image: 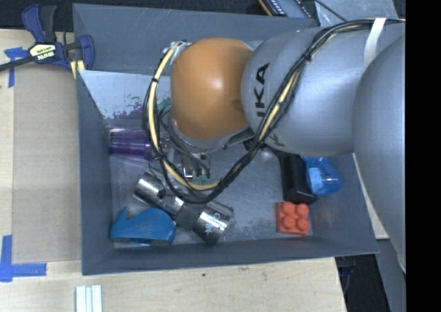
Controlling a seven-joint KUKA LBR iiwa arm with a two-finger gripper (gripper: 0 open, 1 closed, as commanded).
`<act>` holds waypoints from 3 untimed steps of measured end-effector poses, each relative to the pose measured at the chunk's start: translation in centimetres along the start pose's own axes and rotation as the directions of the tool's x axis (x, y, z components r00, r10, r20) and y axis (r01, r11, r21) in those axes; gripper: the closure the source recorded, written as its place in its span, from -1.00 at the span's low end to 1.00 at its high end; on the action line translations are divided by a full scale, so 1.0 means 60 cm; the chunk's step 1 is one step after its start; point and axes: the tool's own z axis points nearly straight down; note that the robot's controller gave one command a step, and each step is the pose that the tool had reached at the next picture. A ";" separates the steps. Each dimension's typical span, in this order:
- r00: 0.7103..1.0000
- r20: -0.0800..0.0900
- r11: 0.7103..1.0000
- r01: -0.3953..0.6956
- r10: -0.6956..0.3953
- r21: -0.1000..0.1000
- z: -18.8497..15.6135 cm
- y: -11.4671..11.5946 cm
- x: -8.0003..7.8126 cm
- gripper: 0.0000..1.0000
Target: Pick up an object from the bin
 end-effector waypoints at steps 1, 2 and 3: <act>1.000 0.008 1.000 -0.003 0.003 -0.002 -0.008 -0.002 -0.004 -1.00; 0.992 0.008 0.992 0.123 -0.123 -0.002 0.119 -0.041 -0.012 -1.00; 0.948 0.008 0.948 0.318 -0.318 0.005 0.132 -0.007 -0.093 -1.00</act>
Offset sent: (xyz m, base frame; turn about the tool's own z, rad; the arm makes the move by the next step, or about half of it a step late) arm 0.0060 -0.0333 -0.0981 -0.1607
